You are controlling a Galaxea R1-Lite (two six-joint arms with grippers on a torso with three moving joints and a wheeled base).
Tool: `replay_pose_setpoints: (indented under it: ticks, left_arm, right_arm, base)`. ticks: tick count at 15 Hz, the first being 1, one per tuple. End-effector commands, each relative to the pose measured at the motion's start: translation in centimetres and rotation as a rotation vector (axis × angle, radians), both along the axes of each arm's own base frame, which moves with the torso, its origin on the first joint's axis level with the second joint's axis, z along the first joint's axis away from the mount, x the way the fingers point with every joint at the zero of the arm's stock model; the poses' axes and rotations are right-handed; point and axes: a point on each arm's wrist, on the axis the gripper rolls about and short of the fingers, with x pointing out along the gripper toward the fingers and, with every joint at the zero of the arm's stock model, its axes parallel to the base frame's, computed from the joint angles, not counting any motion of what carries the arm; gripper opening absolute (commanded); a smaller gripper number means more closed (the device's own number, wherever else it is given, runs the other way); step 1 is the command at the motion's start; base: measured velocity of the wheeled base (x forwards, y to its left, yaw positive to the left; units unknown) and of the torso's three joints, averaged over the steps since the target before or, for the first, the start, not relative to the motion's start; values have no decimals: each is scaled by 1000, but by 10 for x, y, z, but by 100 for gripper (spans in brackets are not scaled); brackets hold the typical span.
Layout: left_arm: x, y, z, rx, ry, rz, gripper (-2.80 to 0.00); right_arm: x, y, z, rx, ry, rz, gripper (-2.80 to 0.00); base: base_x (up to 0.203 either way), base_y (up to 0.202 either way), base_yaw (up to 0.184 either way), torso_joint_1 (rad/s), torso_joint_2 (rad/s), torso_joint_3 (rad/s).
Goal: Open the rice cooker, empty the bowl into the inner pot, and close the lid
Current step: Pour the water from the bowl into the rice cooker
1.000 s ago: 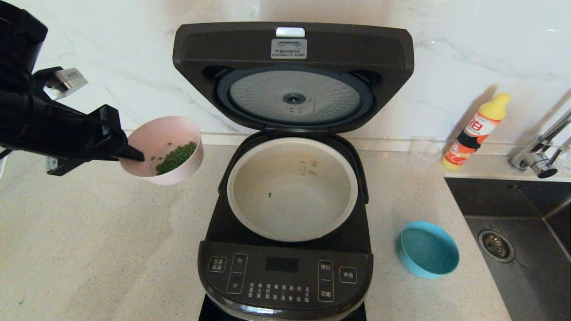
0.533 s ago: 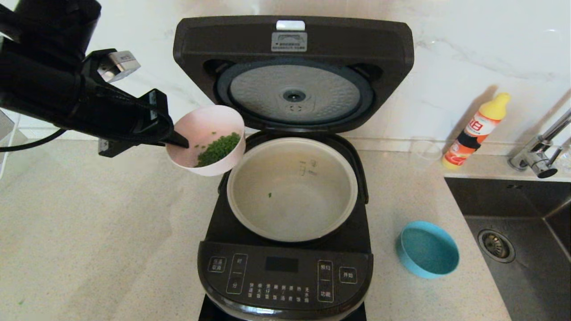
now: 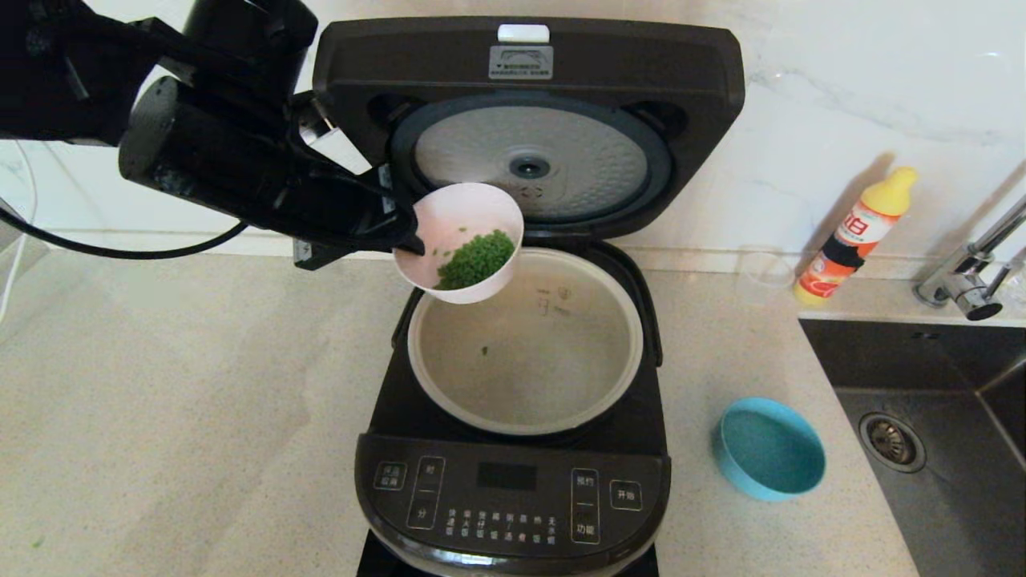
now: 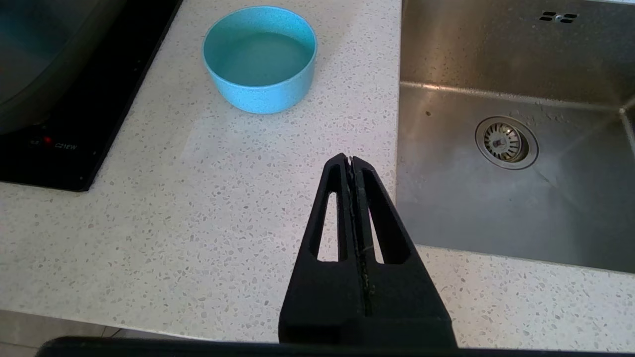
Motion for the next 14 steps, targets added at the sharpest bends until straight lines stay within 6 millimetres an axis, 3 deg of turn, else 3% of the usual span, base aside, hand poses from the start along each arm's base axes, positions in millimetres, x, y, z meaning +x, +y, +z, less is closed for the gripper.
replay_pose_setpoints:
  ticks: [1,7,14]
  left_arm:
    - [2,-16,-4,-8,-17,-27,-280]
    - [16,-53,-19,13,-95,-22,-280]
    - [4,-46,-23,8,-66,27,-280]
  right_arm:
    - [0,0,0,0,0,1,-280]
    - [0,0,0,0,0,0,-280]
    - [0,0,0,0,0,-1,-280]
  base:
    - [0,0,0,0,0,0]
    - [0,0,0,0,0,0]
    - [0,0,0,0,0,0]
